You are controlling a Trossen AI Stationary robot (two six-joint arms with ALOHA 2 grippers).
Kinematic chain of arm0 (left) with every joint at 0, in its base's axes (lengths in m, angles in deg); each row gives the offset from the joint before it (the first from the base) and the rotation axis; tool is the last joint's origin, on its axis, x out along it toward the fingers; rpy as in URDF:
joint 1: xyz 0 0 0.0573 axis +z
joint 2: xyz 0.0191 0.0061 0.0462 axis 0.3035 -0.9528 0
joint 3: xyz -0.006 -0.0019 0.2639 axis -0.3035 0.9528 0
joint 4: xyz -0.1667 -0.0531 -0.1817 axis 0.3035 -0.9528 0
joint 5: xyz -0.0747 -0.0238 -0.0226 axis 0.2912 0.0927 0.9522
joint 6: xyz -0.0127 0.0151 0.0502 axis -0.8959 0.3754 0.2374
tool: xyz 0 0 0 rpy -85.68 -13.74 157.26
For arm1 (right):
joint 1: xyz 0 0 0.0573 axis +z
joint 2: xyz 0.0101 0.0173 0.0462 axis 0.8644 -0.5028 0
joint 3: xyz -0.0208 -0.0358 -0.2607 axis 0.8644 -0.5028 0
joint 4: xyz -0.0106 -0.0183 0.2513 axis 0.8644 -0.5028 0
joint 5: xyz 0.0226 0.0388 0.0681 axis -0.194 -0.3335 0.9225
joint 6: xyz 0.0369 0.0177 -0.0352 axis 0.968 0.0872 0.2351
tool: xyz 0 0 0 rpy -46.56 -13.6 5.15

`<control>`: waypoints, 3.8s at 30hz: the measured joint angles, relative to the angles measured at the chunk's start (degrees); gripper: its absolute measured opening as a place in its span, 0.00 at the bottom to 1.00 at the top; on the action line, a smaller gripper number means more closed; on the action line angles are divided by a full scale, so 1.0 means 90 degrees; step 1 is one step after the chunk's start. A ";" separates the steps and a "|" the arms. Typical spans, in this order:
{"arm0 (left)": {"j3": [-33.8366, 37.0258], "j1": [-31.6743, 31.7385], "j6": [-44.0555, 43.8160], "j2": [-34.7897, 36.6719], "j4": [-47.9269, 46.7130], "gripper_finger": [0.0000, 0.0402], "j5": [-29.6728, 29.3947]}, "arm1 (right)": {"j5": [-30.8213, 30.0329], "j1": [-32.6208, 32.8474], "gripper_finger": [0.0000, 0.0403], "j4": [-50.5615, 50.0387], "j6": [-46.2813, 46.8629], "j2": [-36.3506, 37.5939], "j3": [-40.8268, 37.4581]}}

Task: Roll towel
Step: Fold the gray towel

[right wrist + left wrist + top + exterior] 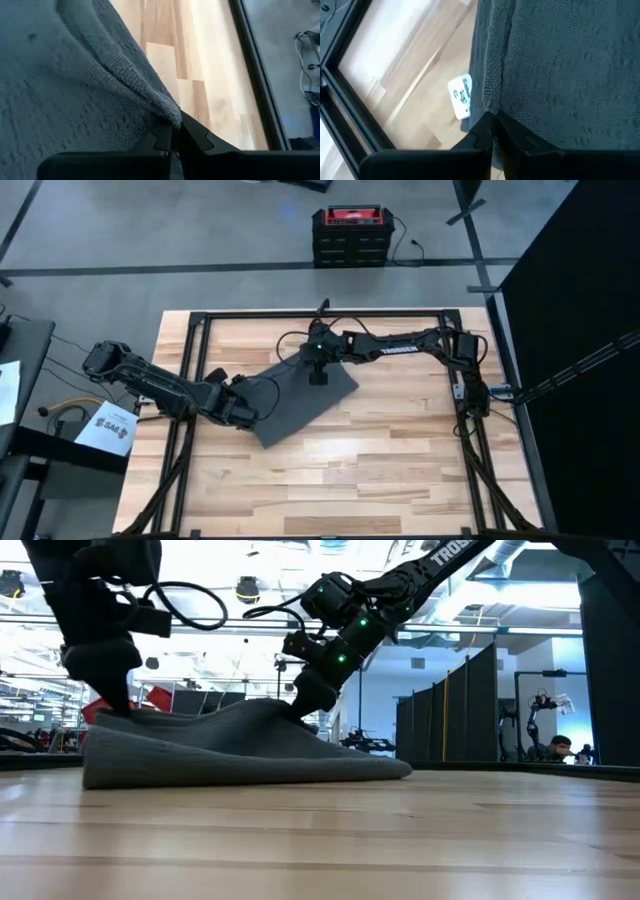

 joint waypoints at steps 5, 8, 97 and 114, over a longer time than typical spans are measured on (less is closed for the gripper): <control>0.0213 0.0283 0.0228 0.0000 0.0263 0.01 -0.0092 | 0.0002 -0.0039 0.01 0.0033 0.0000 0.0000 0.0002; 0.0364 0.0374 0.0159 0.0000 0.0283 0.01 -0.0134 | 0.0002 -0.0057 0.01 0.0041 -0.0003 0.0000 0.0005; 0.2832 0.1022 0.0140 0.0012 0.5438 0.28 -0.0147 | 0.0391 0.0653 0.00 -0.1850 0.1257 0.0476 -0.1035; 0.2243 -0.1524 -0.0036 -0.0026 0.7849 0.28 0.1408 | -0.0110 -0.0230 0.00 -0.2123 0.0852 0.0911 -0.1537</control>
